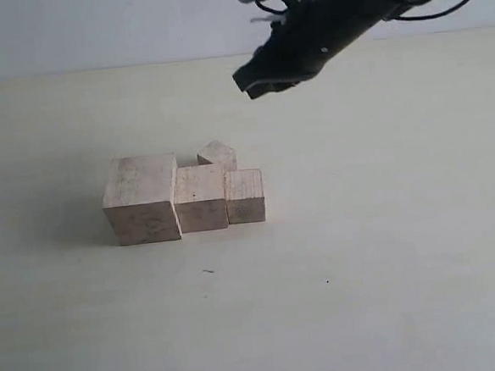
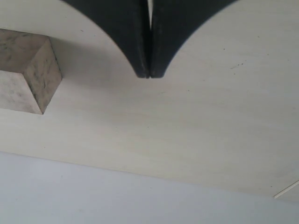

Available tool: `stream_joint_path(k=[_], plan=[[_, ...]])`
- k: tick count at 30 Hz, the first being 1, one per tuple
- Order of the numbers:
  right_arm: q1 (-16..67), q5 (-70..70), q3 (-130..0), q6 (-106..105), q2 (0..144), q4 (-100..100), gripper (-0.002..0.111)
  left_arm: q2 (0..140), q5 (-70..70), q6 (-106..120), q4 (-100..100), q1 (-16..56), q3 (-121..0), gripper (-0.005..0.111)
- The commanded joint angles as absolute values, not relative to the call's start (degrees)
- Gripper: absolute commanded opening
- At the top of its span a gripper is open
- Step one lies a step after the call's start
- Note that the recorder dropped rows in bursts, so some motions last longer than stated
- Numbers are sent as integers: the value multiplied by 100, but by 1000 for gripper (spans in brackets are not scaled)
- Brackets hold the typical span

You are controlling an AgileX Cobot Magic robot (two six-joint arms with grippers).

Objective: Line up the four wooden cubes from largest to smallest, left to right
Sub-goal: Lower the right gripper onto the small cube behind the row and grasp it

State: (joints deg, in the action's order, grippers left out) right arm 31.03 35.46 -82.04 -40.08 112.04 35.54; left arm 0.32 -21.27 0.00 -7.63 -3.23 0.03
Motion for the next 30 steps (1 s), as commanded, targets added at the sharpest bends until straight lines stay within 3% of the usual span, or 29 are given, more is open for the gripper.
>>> stream_joint_path(k=[1,16,30], plan=[[3336,3653,-8769,-3829,11291,3460,26,0,-2108,0,-777,-281,0,0],[3636,3610,-9258,-3339,12330,2829,77,0,-2108,0,-777,-281,0,0],[3854,3249,-9313,-3339,12604,2931,79,0,-2108,0,-777,-281,0,0]])
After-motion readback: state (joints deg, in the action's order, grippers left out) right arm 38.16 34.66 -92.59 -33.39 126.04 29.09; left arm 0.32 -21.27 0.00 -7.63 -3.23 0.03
